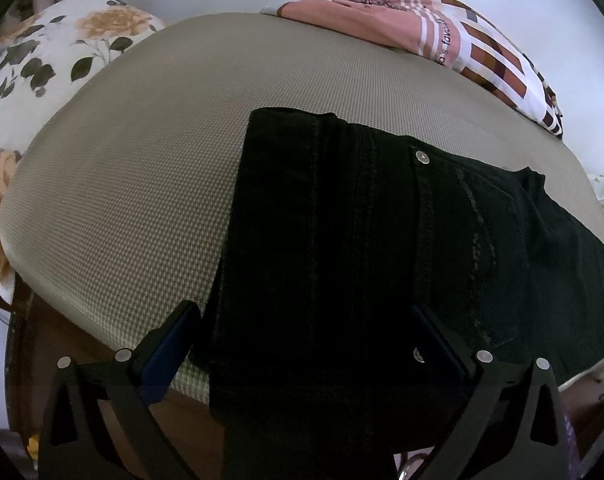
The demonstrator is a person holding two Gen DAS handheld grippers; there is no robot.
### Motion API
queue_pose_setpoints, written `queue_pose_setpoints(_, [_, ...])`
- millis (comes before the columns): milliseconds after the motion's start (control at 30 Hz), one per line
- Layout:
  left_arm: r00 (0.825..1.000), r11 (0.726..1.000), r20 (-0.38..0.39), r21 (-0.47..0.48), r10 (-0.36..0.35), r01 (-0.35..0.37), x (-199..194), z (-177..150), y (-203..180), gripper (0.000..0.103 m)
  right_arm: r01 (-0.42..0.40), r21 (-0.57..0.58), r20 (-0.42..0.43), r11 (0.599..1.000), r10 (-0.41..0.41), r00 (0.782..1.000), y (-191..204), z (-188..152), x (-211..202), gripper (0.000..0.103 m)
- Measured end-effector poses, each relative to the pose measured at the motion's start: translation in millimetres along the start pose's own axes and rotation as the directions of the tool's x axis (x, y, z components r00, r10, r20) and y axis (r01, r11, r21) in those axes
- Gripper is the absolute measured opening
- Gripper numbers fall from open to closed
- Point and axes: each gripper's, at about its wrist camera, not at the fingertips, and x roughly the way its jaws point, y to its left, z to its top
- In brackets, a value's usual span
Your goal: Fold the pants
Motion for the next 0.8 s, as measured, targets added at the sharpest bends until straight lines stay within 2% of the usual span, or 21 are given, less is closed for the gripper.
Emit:
queue_pose_setpoints(67, [1.0, 1.0, 0.001, -0.007, -0.005, 0.005, 0.2, -0.4, 1.1, 0.103, -0.068, -0.013, -0.027, 0.998, 0.068, 0.997, 1.3, 0.0, -0.1, 0.005])
queue_pose_setpoints(100, [1.0, 1.0, 0.002, -0.006, -0.005, 0.005, 0.1, -0.2, 0.4, 0.103, -0.073, -0.01, -0.033, 0.997, 0.072, 0.997, 0.8, 0.0, -0.1, 0.01])
queue_pose_setpoints(167, [1.0, 1.0, 0.005, -0.002, -0.003, 0.003, -0.3, -0.5, -0.3, 0.103, -0.095, 0.012, -0.052, 0.995, 0.095, 0.994, 1.0, -1.5, 6.5, 0.011])
queue_pose_setpoints(233, [1.0, 1.0, 0.009, -0.002, -0.005, 0.005, -0.2, -1.2, -0.9, 0.103, -0.122, 0.043, -0.079, 0.992, 0.125, 0.989, 1.2, -6.1, 16.5, 0.02])
queue_pose_setpoints(300, [1.0, 1.0, 0.015, -0.001, -0.006, 0.006, -0.4, -2.2, -0.7, 0.103, -0.167, 0.049, -0.085, 0.985, 0.171, 0.982, 8.0, -12.6, 23.8, 0.034])
queue_pose_setpoints(333, [1.0, 1.0, 0.016, 0.0, -0.006, 0.006, -0.4, -2.4, -0.9, 0.103, -0.175, 0.04, -0.104, 0.984, 0.178, 0.979, 13.9, -16.1, 29.1, 0.035])
queue_pose_setpoints(400, [1.0, 1.0, 0.017, -0.002, -0.006, 0.006, -0.4, -3.0, -1.2, 0.103, -0.167, -0.008, -0.137, 0.986, 0.164, 0.977, 26.3, -21.1, 38.5, 0.035])
queue_pose_setpoints(433, [1.0, 1.0, 0.018, -0.002, -0.007, 0.007, -0.3, -2.9, -1.1, 0.103, -0.152, -0.037, -0.153, 0.988, 0.144, 0.978, 33.0, -24.2, 44.2, 0.031])
queue_pose_setpoints(467, [1.0, 1.0, 0.018, -0.001, -0.008, 0.008, -0.3, -3.0, -1.3, 0.103, -0.136, -0.049, -0.161, 0.989, 0.127, 0.979, 36.8, -26.2, 48.3, 0.024])
queue_pose_setpoints(500, [1.0, 1.0, 0.018, -0.001, -0.009, 0.009, -0.4, -3.3, -1.1, 0.103, -0.12, -0.048, -0.176, 0.992, 0.11, 0.978, 38.2, -26.9, 53.4, 0.009])
queue_pose_setpoints(567, [1.0, 1.0, 0.014, -0.002, -0.011, 0.011, -0.5, -2.6, -0.4, 0.103, -0.131, -0.023, -0.194, 0.991, 0.124, 0.973, 36.4, -29.2, 57.6, 0.007])
queue_pose_setpoints(633, [1.0, 1.0, 0.014, -0.004, -0.012, 0.012, -0.7, -2.3, 0.3, 0.103, -0.132, -0.031, -0.165, 0.991, 0.125, 0.978, 36.3, -30.7, 45.8, 0.007])
queue_pose_setpoints(667, [1.0, 1.0, 0.015, -0.005, -0.013, 0.014, -0.8, -2.5, 0.9, 0.103, -0.127, -0.03, -0.142, 0.991, 0.121, 0.982, 34.2, -29.8, 37.1, 0.01])
queue_pose_setpoints(733, [1.0, 1.0, 0.02, -0.008, -0.015, 0.015, -0.8, -3.4, 1.0, 0.103, -0.092, -0.023, -0.108, 0.996, 0.089, 0.99, 28.2, -28.4, 19.9, 0.027])
queue_pose_setpoints(767, [1.0, 1.0, 0.021, -0.009, -0.015, 0.015, -0.8, -3.7, 0.8, 0.103, -0.074, -0.024, -0.096, 0.997, 0.071, 0.993, 25.2, -26.2, 13.3, 0.047])
queue_pose_setpoints(800, [1.0, 1.0, 0.021, -0.008, -0.016, 0.016, -0.6, -4.0, 0.8, 0.103, -0.071, -0.028, -0.084, 0.997, 0.069, 0.994, 23.2, -24.4, 7.4, 0.052])
